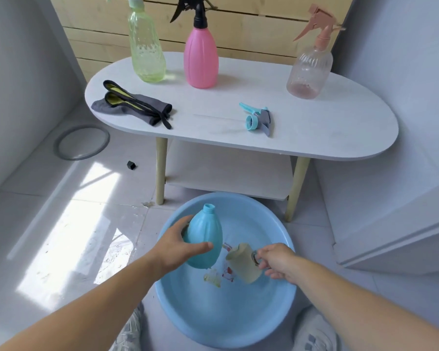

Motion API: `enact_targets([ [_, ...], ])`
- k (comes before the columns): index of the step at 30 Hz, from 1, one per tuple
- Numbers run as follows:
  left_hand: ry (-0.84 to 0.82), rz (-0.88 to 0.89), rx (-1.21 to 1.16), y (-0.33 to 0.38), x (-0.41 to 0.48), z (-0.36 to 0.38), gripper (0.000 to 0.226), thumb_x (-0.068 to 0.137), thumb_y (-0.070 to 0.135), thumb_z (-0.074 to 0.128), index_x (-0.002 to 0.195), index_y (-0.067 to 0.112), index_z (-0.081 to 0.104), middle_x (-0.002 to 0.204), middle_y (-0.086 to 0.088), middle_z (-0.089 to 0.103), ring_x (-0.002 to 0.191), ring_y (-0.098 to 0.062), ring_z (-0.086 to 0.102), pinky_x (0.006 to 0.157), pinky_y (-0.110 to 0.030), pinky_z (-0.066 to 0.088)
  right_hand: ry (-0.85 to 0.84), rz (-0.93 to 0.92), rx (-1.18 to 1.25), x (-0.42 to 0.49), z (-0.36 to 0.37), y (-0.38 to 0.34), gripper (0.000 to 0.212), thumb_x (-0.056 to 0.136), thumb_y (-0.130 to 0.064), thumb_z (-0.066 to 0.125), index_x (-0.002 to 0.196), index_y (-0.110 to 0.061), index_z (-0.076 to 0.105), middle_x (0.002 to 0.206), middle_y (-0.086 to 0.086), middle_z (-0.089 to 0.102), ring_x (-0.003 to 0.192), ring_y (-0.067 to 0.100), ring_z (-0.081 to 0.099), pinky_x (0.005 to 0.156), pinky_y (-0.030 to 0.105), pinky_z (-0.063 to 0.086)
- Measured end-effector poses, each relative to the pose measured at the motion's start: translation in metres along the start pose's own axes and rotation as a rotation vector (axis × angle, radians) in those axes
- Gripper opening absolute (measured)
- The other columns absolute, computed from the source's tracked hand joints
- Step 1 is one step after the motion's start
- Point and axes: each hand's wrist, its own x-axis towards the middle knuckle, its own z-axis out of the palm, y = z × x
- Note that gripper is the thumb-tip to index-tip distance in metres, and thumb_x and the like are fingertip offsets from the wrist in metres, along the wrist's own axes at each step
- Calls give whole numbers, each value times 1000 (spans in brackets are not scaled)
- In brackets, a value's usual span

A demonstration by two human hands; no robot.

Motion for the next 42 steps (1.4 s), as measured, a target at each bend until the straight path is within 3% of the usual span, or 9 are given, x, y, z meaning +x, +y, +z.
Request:
enact_targets([
  [6, 1, -28, -5, -10, 6, 4, 79, 60, 40, 90, 132, 34, 59, 115, 6, 73, 103, -11, 73, 92, -33, 60, -9, -27, 7, 10, 11, 4, 17, 91, -21, 58, 78, -14, 65, 74, 6, 61, 63, 22, 51, 58, 26, 46],
  [12, 2, -25, -25, -11, 9, 4, 88, 54, 47, 90, 134, 34, 57, 117, 4, 72, 106, -14, 72, 96, -39, 60, -11, -54, 33, 13, 19, 1, 21, 95, -20, 57, 78, -10, 64, 71, 7, 59, 63, 21, 48, 60, 28, 43],
  [19, -25, -24, -30, -10, 7, 10, 73, 71, 30, 92, 134, 33, 56, 117, 5, 72, 104, -12, 72, 89, -31, 60, -17, -16, 72, 16, 18, -1, 22, 96, -22, 58, 82, -6, 64, 70, 10, 59, 59, 22, 45, 53, 25, 40],
  [24, -19, -19, -40, -9, 6, 9, 79, 61, 40, 90, 132, 35, 56, 117, 5, 72, 105, -14, 72, 86, -33, 61, -26, -42, 104, 14, 19, 0, 22, 97, -21, 58, 82, -5, 64, 70, 11, 59, 61, 22, 47, 55, 27, 40],
  [29, -4, -9, -27, -4, 3, 7, 88, 55, 45, 89, 134, 38, 50, 120, 5, 68, 106, -17, 70, 69, -24, 54, -17, -213, 103, 8, 9, 4, 27, 99, -20, 56, 77, -8, 65, 72, 6, 65, 68, 21, 55, 67, 29, 50],
  [32, 22, 12, -11, -1, 1, 5, 97, 49, 48, 88, 136, 37, 46, 122, 2, 66, 106, -20, 70, 70, -26, 57, 3, -345, 60, -4, -3, 0, 30, 100, -17, 54, 73, -11, 65, 76, 6, 70, 71, 19, 61, 72, 31, 54],
  [34, 30, 26, -4, 3, -1, 4, 94, 54, 39, 92, 135, 36, 45, 122, 1, 65, 106, -21, 70, 77, -31, 62, 17, -410, 67, -16, -12, -8, 30, 100, -15, 53, 73, -12, 65, 78, 7, 70, 72, 17, 63, 72, 26, 55],
  [37, 18, 60, 6, 10, -8, 4, 80, 75, 11, 92, 134, 32, 43, 122, -2, 62, 102, -20, 69, 69, -22, 61, 6, -485, 81, -39, -27, -20, 30, 101, -13, 53, 74, -9, 66, 77, 4, 70, 75, 17, 65, 76, 25, 57],
  [42, 4, 113, -5, 19, -12, 3, 80, 73, 10, 92, 135, 33, 46, 125, -3, 62, 105, -22, 69, 75, -28, 63, -22, -599, 115, -85, -59, -38, 30, 101, -11, 51, 76, -7, 68, 80, 8, 70, 81, 18, 68, 82, 29, 59],
])
